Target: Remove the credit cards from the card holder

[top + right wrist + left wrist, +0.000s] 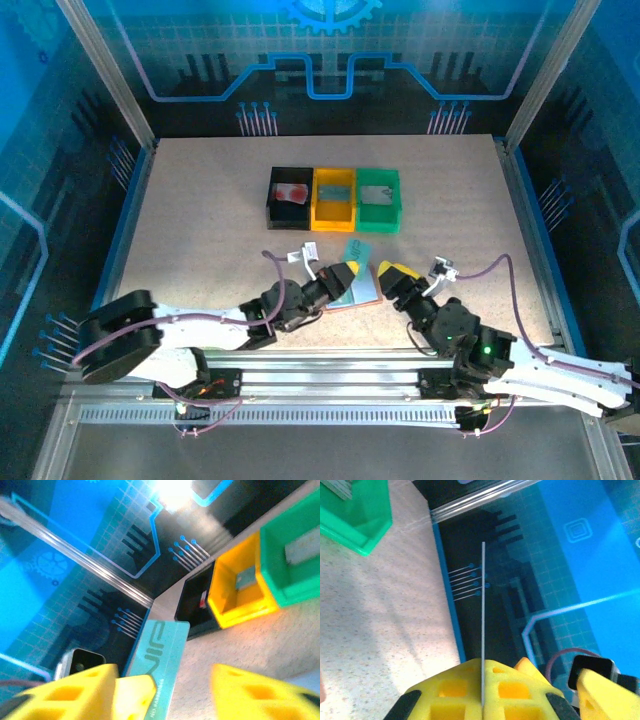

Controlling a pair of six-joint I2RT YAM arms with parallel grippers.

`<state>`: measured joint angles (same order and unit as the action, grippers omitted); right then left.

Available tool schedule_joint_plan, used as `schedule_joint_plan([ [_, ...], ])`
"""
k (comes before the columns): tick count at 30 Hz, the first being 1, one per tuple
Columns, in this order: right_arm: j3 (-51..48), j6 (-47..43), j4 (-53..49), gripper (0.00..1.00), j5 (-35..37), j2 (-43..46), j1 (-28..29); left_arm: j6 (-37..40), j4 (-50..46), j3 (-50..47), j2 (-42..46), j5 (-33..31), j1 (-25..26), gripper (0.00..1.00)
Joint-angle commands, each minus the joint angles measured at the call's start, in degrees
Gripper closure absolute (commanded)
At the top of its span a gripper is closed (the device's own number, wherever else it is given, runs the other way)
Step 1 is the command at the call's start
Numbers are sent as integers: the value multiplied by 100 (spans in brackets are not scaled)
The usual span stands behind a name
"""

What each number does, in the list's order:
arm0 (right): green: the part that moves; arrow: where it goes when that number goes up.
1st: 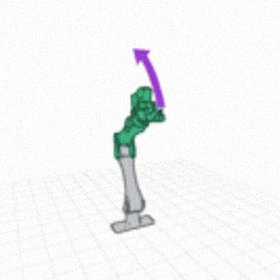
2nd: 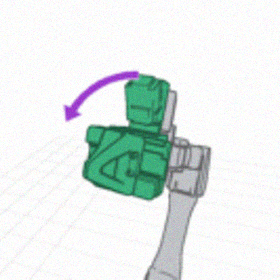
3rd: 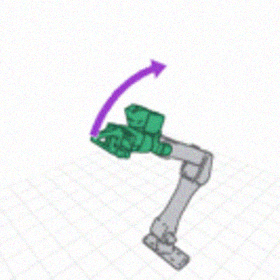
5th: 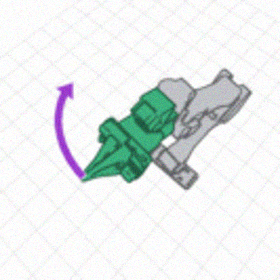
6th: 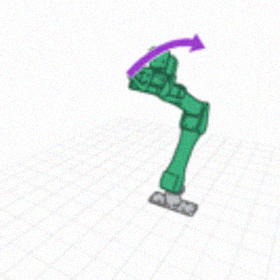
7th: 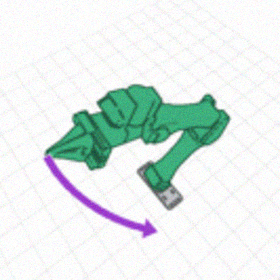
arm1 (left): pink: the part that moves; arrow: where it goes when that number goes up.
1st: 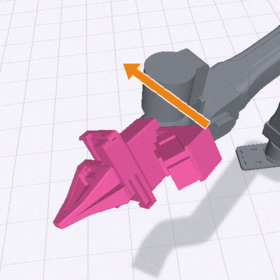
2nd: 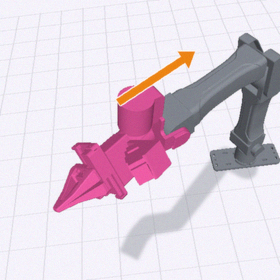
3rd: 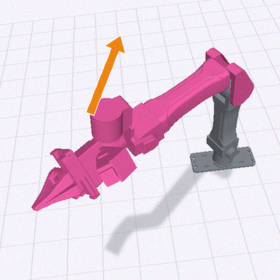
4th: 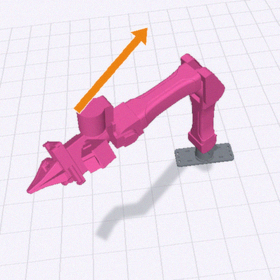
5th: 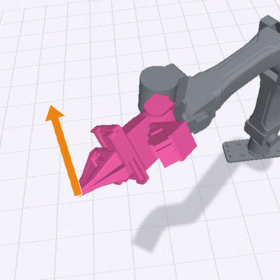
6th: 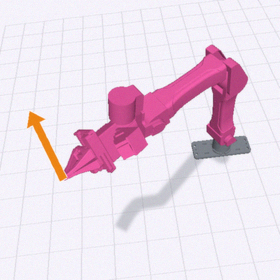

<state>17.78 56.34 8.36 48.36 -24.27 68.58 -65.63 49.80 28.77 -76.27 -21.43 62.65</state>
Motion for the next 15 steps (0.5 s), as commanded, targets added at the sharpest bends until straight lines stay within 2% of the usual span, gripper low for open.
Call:
schedule_joint_plan([
  [1, 170, -679, -826, 38, 213, 404, -116, 465, -2011, 402, 585, 622, -302, 100],
  [3, 249, -900, -1314, 24, 183, 675, -238, 597, -2823, 636, 788, 1299, -795, 100],
  [6, 346, -1219, -1948, 13, 94, 1069, -465, 1068, -3956, 1108, 877, 2273, -1416, 100],
  [11, 402, -1598, -2603, 2, -302, 1424, -862, 2227, -6208, 2568, 517, 2760, -1977, 100],
  [15, 390, -1663, -2843, 0, -797, 1358, -1186, 2763, -6963, 3443, -29, 3315, -2417, 100],
])
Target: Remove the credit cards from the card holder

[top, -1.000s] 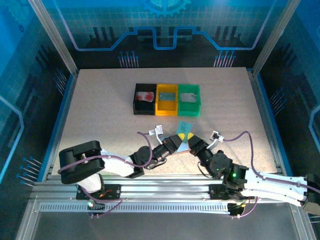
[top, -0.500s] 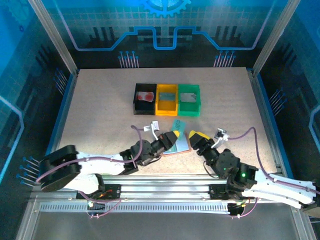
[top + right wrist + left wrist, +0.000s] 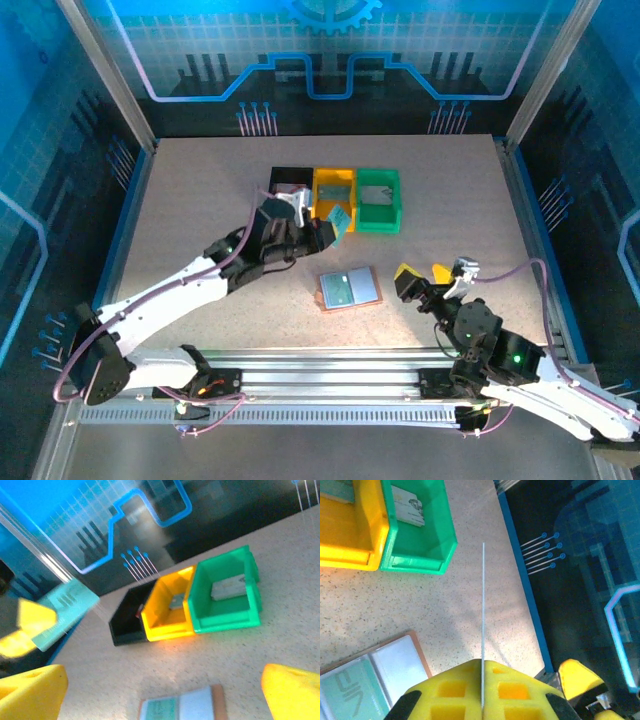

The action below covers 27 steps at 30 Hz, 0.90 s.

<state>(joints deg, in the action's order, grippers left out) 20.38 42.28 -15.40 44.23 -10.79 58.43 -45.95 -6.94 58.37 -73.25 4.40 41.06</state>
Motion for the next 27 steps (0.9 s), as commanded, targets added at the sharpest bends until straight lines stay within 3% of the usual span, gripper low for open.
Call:
schedule_joint_plan([
  [1, 117, -272, -499, 0, -507, -25, -250, 894, -1498, 731, -495, 885, -342, 100],
  [6, 146, -440, -681, 0, -1047, -196, -620, 1576, -2824, 2268, -1554, 1309, -668, 100],
  [12, 79, -754, -580, 0, -1711, -196, -944, 2186, -3912, 3928, -2668, 1360, -1053, 100],
  [15, -3, -794, -518, 0, -1992, -223, -1038, 2392, -4385, 4827, -3340, 1768, -1319, 100],
  [18, -66, -846, -466, 0, -2222, -237, -1109, 2740, -5165, 5988, -4115, 1674, -1431, 100],
  [23, -109, -1043, -427, 0, -2420, -274, -1217, 2932, -6042, 7681, -5227, 1635, -1633, 100],
  [27, -174, -1090, -368, 0, -2581, -310, -1290, 2885, -6252, 8408, -5931, 1705, -1933, 100],
])
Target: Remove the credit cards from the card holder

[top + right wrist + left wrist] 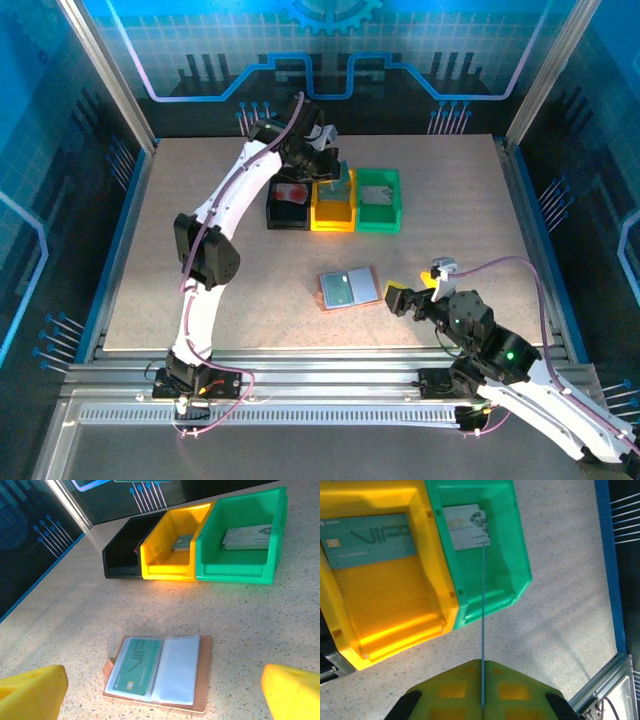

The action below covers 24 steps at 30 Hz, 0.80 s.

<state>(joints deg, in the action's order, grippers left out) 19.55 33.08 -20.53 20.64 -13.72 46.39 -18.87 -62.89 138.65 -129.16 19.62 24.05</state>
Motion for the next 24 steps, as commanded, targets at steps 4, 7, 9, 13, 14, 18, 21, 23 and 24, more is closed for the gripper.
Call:
schedule_joint_plan([
  [4, -203, -161, 290, 0, -397, -41, -152, 63, -420, 513, -651, 289, -384, 100],
  [7, -283, -168, 466, 0, -536, -82, -188, -1, -358, 819, -954, 219, -383, 100],
  [9, -337, -195, 615, 0, -614, -158, -205, -100, -219, 916, -1128, 205, -367, 100],
  [13, -368, -257, 821, 0, -702, -360, -226, -261, 136, 926, -1340, 200, -235, 100],
  [14, -379, -274, 870, 0, -711, -414, -218, -273, 206, 936, -1377, 123, -182, 100],
  [18, -404, -306, 1037, 0, -790, -534, -236, -226, 234, 1078, -1593, -112, -68, 100],
  [21, -422, -324, 1095, 0, -846, -553, -244, -181, 207, 1088, -1702, -301, -67, 100],
  [23, -428, -329, 1100, 0, -886, -553, -240, -170, 211, 1115, -1775, -290, -61, 100],
  [24, -426, -328, 1105, 0, -903, -544, -240, -174, 194, 1173, -1840, -284, -59, 100],
])
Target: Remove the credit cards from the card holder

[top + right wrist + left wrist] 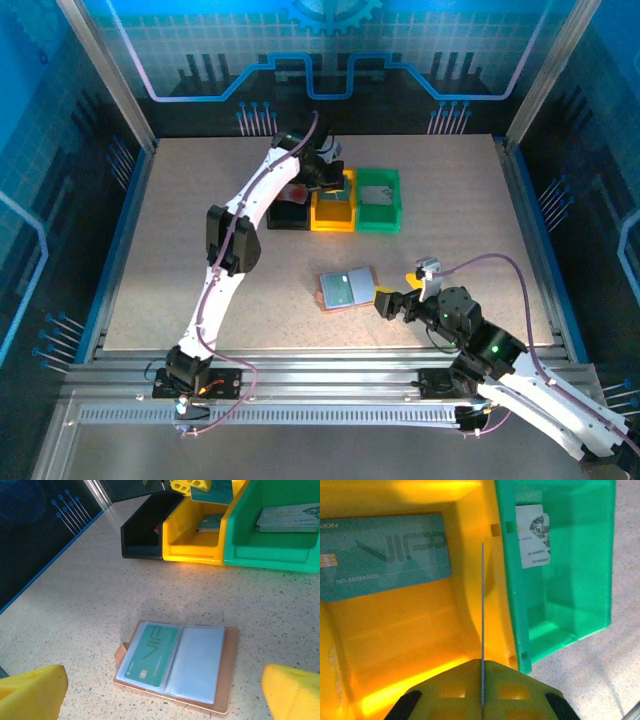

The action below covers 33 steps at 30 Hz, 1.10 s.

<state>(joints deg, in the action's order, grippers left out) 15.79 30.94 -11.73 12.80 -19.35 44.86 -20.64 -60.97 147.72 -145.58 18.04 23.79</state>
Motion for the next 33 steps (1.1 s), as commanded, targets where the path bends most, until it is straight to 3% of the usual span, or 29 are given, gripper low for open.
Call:
schedule_joint_plan([
  [1, -64, -112, 226, 0, -127, 19, -92, 14, -30, 333, -257, -125, -38, 98],
  [11, -87, -97, 292, 0, -224, 12, -100, 181, -224, 558, -563, -432, -107, 93],
  [23, -163, -53, 419, 0, -303, -75, -109, 100, 137, 626, -795, -74, -94, 83],
  [33, -201, -62, 540, 0, -339, -209, -109, 62, 231, 688, -880, -100, -137, 81],
])
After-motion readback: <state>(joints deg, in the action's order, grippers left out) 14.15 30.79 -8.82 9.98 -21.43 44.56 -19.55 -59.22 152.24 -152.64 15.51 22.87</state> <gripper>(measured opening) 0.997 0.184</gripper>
